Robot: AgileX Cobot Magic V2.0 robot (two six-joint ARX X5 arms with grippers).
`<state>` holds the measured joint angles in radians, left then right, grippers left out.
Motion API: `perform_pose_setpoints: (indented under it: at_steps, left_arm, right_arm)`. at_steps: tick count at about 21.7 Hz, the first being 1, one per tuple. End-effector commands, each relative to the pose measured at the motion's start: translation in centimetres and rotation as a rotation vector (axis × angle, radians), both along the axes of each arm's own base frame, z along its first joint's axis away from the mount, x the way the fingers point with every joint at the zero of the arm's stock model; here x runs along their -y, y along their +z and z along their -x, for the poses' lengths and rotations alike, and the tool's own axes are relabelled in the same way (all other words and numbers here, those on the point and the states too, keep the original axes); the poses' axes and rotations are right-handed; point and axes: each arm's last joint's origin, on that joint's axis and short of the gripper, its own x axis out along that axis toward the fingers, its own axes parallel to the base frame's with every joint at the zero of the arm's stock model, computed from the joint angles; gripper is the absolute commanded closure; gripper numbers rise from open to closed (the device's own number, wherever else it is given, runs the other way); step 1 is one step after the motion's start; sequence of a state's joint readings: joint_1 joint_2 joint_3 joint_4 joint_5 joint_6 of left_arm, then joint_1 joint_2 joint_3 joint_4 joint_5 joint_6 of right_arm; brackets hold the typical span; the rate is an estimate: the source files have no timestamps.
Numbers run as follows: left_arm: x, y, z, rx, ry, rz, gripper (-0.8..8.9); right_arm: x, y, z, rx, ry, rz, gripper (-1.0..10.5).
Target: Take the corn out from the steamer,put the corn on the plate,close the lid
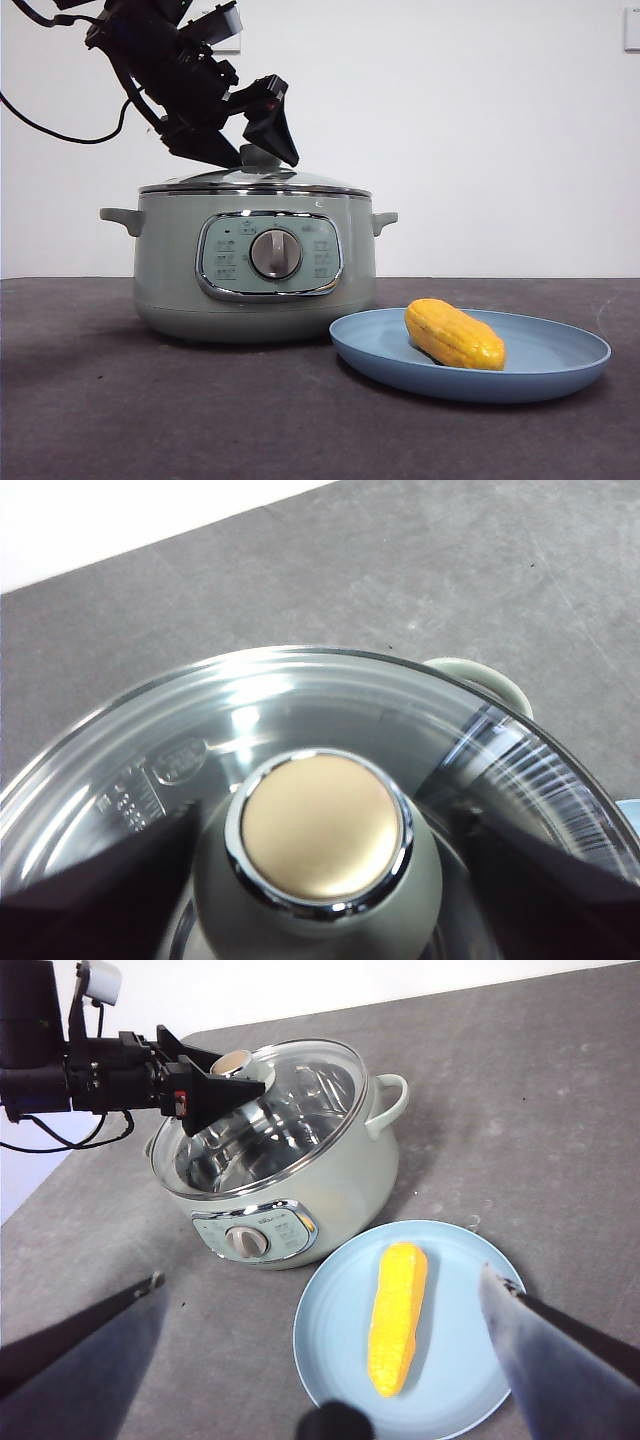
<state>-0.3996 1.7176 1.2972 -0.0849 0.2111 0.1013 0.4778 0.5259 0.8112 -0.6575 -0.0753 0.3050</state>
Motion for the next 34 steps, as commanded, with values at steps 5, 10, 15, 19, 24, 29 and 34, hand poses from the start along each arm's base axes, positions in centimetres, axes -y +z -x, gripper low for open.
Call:
perform_pose_setpoints:
  at_steps: [5,10,15,19,24,29,34]
  left_arm:
    - [-0.9,3.1,1.4,0.079,0.005,0.030,3.23]
    - [-2.0,6.8,4.0,0.143,0.009,0.055,3.23]
    - [-3.8,9.5,8.3,0.081,0.005,0.032,3.24]
    - [-5.4,10.8,12.4,-0.022,0.003,0.006,3.24]
    - [-7.1,11.4,16.8,-0.161,-0.023,-0.008,3.24]
    - [-8.1,11.3,19.2,-0.244,-0.026,-0.037,3.25]
    - [-8.3,10.9,19.9,-0.314,-0.023,-0.066,5.98]
  right_arm:
    - [0.0,-0.2,0.0,0.004,0.004,0.007,4.1]
    - [0.0,-0.2,0.0,0.007,0.007,0.014,4.1]
    - [-0.1,-0.2,0.0,0.013,0.047,0.028,4.1]
    - [-0.2,-0.5,0.1,-0.007,0.097,0.060,4.1]
    - [-0.4,-1.3,0.2,-0.080,0.172,0.088,4.1]
    - [-0.6,-1.7,0.0,-0.125,0.206,0.113,4.2]
    - [-0.6,-1.8,-0.1,-0.133,0.206,0.116,7.1]
